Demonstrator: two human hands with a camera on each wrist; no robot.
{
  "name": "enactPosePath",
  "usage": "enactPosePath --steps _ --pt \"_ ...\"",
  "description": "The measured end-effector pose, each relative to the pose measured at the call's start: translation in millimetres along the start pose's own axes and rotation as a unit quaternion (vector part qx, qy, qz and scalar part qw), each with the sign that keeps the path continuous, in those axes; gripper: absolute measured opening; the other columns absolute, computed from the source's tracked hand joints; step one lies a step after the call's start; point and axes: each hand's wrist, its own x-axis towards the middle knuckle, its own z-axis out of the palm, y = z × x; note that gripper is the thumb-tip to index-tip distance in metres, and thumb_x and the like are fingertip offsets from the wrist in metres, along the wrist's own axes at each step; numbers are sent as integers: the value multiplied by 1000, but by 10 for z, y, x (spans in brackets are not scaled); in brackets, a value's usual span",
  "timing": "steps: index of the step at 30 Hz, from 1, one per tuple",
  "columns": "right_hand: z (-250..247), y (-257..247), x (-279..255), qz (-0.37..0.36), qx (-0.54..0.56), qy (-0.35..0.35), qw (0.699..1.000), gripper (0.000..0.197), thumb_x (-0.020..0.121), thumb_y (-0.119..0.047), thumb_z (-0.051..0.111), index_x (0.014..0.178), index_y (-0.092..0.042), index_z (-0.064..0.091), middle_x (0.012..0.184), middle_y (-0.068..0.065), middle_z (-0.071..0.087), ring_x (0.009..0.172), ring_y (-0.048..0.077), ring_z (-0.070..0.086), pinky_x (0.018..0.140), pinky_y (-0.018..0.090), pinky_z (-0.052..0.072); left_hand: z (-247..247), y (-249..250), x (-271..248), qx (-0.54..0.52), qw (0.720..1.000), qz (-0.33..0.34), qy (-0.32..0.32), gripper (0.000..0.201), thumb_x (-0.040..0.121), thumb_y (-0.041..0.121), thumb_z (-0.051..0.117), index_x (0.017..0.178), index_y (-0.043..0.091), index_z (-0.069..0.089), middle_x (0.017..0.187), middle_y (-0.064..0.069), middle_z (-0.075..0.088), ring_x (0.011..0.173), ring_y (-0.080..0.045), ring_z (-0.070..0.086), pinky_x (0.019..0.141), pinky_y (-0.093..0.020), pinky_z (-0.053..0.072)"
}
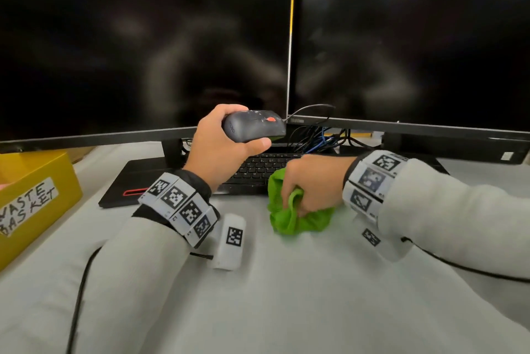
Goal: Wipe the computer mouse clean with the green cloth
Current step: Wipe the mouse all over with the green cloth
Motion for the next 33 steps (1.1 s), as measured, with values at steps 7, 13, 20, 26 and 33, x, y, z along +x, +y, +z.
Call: enactPosePath --steps 7,13,20,26,33 --pt "-164 428 -43 146 426 238 860 37 96 -25 62 80 8 66 65 14 60 60 25 63 64 37 55 -43 -15 51 -13 999 -8 40 60 72 21 96 124 18 65 114 5 71 97 -1 66 75 -5 51" --pt "-114 505 -190 108 839 289 448 40 88 -16 48 121 3 62 116 26 70 106 43 69 93 58 54 -24 -31 40 -26 997 -10 70 63 70 23 97 124 20 64 115 4 70 102 -9 68 86 -23 56" --pt "-62 472 -384 -4 871 389 300 17 80 -5 41 65 -11 48 51 1 60 49 15 64 64 27 52 -19 -56 23 -13 999 14 47 71 61 11 100 121 21 64 113 5 69 98 -8 66 76 -11 53" --pt "-107 325 -319 -160 898 276 304 54 84 -34 35 106 3 67 121 25 65 117 34 63 108 49 45 20 -58 -4 -8 999 33 27 73 57 6 100 119 21 64 112 5 70 97 -7 68 79 -15 55" --pt "32 100 68 -40 829 313 461 39 77 0 46 107 1 70 102 25 66 99 39 61 107 64 41 90 40 -75 -43 998 45 19 69 52 16 103 106 24 61 100 11 71 83 1 67 70 -18 54"
